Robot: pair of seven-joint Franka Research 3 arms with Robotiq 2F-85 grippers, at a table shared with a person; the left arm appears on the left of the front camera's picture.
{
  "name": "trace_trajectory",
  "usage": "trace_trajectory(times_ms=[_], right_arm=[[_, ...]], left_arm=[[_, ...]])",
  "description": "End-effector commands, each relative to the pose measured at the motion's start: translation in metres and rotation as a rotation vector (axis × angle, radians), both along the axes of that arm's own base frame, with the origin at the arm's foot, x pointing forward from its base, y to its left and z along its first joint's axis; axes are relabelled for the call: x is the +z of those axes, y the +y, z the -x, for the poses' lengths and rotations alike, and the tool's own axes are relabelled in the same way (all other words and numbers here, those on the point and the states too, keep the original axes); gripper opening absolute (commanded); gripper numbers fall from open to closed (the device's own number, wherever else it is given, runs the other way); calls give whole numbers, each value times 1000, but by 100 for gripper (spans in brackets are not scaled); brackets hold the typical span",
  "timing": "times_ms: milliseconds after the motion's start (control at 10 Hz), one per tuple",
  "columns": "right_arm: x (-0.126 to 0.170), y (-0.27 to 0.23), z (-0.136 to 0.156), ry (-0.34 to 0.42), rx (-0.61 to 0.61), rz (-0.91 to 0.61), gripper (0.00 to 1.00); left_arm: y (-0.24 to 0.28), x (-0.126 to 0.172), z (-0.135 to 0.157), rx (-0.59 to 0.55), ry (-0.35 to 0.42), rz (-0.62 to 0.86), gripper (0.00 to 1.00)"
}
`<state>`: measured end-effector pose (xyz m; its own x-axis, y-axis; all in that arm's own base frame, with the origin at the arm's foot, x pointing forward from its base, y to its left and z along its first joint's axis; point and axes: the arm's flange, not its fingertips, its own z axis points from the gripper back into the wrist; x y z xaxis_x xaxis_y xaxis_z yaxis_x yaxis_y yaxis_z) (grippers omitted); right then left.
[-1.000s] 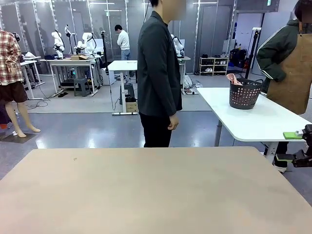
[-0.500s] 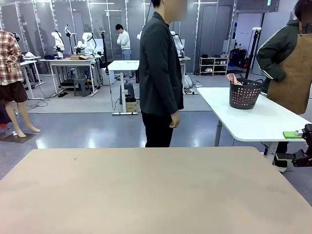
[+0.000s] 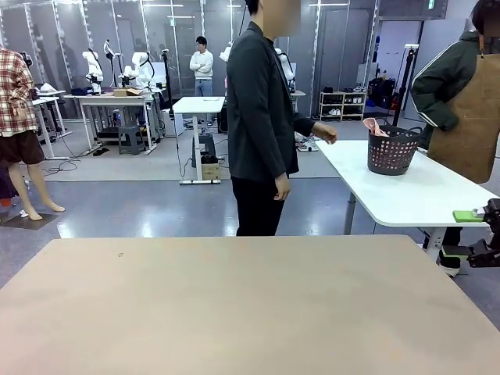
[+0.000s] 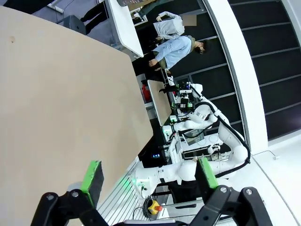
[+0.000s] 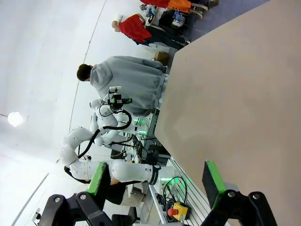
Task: Fold the towel.
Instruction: Grab the top end of the 100 cm Hotel Towel extended by the human.
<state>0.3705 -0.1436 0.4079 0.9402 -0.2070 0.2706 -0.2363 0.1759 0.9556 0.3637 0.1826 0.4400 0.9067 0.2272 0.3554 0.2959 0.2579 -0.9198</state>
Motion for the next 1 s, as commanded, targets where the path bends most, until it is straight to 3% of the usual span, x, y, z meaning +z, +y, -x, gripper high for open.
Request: trace_trajectory(times_ms=[0, 100, 300, 500, 800, 900], right_arm=[[-3, -31, -1, 23, -37, -15, 100], [-16, -68, 2, 70, -77, -90, 100], [-37, -117, 12, 96, -194, -125, 100], [-37, -125, 15, 70, -210, -166, 100], [-44, -127, 19, 33, -267, -196, 100], [-43, -131, 22, 73, -234, -167, 100]], left_arm=[[24, 1, 1, 38, 41, -31, 100], [45, -6, 8, 52, 75, 14, 100], [69, -11, 15, 70, 72, 93, 100], [76, 2, 16, 78, 48, 115, 100], [77, -5, 15, 98, 54, 162, 100], [75, -4, 21, 90, 45, 89, 100]])
